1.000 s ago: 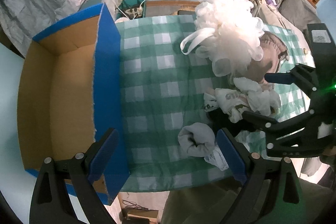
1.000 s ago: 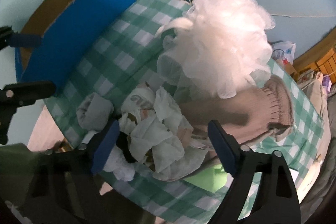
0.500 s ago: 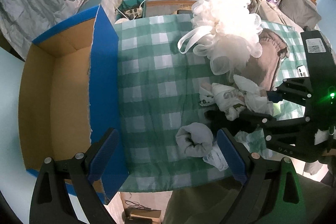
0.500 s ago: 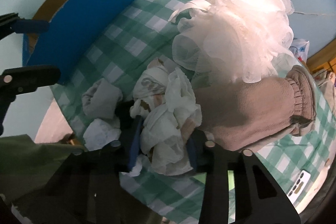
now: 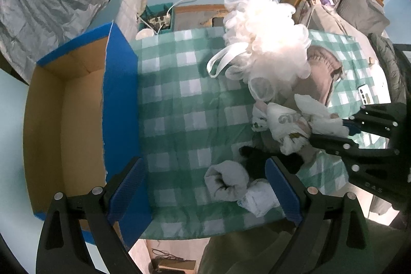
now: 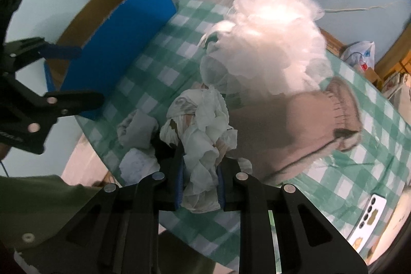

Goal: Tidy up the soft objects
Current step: 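Grasp the white mesh pouf with the left tool while the right tool holds the cloth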

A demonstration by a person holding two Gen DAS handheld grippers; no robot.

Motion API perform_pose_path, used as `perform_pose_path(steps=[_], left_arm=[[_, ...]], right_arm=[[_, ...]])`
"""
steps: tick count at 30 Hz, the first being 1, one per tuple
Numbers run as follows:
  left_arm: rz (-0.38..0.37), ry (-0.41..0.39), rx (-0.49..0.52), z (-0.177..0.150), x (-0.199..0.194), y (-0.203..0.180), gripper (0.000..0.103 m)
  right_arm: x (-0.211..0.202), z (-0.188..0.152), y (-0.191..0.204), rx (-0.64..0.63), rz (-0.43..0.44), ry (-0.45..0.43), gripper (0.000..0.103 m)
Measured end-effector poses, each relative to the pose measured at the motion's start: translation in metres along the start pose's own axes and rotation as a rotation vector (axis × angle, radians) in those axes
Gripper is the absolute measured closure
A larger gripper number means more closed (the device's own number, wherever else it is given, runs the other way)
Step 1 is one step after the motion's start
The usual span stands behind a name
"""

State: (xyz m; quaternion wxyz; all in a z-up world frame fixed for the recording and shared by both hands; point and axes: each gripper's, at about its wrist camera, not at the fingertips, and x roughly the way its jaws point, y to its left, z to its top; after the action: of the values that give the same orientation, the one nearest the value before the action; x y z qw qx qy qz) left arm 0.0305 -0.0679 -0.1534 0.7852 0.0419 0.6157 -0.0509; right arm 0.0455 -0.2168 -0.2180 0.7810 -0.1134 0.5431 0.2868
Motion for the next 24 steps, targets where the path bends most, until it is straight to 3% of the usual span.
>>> perform_pose_path(steps=[13, 24], left_arm=[[-0.022, -0.017, 0.040, 0.031, 0.000, -0.021, 0.008], [-0.039, -0.035, 0.045, 0.070, 0.008, -0.042, 0.008]], right_arm=[[-0.047, -0.012, -0.030, 0.089, 0.022, -0.071, 0.083], [-0.072, -0.021, -0.070, 0.238, -0.023, -0.160, 0.083]])
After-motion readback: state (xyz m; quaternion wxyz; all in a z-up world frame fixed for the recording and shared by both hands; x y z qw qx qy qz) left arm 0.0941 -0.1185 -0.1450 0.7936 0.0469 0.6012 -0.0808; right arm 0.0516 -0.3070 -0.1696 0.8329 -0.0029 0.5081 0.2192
